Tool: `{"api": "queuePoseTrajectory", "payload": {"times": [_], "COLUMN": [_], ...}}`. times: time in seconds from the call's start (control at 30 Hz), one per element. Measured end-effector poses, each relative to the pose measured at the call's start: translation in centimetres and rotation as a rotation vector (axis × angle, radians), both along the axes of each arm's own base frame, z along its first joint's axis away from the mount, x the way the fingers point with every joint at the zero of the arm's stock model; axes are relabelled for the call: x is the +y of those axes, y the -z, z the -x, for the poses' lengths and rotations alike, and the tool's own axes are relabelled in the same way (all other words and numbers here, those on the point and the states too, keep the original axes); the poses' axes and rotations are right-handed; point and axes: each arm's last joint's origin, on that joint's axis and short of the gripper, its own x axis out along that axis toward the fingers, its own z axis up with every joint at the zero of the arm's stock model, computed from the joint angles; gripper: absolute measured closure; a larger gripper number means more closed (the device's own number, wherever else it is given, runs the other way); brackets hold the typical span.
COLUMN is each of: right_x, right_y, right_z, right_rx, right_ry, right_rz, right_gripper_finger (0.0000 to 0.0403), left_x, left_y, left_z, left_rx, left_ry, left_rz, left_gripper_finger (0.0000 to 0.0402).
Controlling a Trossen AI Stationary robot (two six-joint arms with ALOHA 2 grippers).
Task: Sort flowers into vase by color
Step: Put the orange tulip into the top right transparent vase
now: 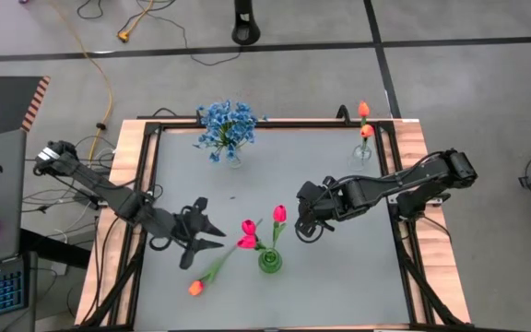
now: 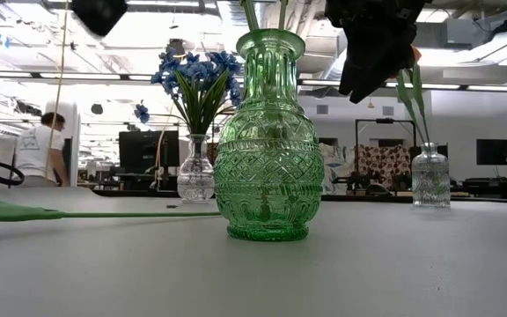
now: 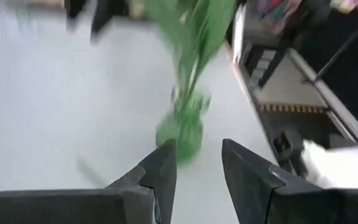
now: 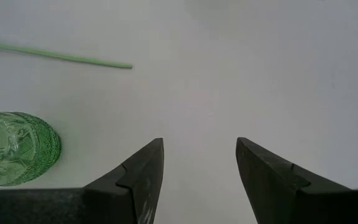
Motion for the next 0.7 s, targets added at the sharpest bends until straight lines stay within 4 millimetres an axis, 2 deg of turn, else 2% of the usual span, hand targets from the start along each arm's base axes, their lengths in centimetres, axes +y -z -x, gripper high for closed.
{"api": "queuePoseTrajectory", "payload": {"times": [0.27,0.47,0.7], "right_x": [0.0,0.0,0.0], "right_y": [0.0,0.0,0.0], "right_z": [0.0,0.0,0.0], "right_rx": [0.000,0.000,0.000], "right_ry": [0.000,0.000,0.000], "right_rz": [0.000,0.000,0.000], "right_gripper_finger": [0.0175,0.0175,0.0175], "left_x": [-0.2,-1.3,-2.2], "left_y": [3.6,6.7,9.7], "left_z": [-0.1,-1.4,-2.7], "left_rx": [0.333,0.521,0.647], "left_ry": [-0.155,-0.128,-0.127], "left_rz": [0.152,0.175,0.196], "left_gripper_finger": [0.0286,0.0286,0.0286]}}
